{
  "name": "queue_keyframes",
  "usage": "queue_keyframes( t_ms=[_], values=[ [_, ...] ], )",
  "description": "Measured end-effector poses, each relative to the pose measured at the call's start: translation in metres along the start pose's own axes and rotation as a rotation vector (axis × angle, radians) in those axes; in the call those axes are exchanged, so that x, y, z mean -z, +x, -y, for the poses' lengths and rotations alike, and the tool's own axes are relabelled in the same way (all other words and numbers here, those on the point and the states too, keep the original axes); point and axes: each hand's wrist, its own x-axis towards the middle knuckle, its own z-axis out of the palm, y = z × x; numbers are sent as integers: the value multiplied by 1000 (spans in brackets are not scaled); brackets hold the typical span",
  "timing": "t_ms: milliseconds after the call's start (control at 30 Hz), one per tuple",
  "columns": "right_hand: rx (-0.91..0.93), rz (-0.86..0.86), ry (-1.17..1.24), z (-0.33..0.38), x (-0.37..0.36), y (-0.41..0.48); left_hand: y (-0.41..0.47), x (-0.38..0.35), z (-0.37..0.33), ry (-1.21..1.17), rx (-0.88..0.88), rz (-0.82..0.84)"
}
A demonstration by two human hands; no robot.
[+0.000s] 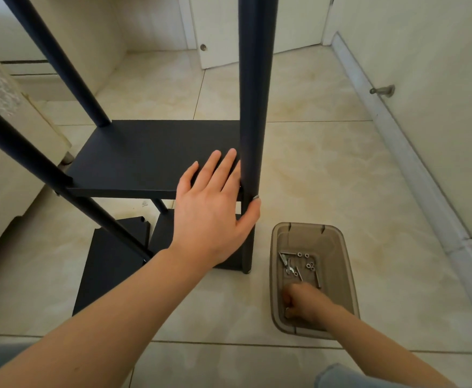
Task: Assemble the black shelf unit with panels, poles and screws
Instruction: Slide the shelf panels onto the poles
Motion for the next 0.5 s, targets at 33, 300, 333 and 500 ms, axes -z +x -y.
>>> queue_keyframes(
  t_ms=[33,300,333,500],
  values=[
    [10,8,-34,1,0,2,0,0,0,-3,-2,-3],
    [39,-1,-85,8,2,3,-1,0,0,1,4,8],
    [45,-32,-52,7,3,1,-1,0,0,-2,4,10],
    [18,-133,92,4,17,-6,-1,5,-1,-51,7,26]
  ],
)
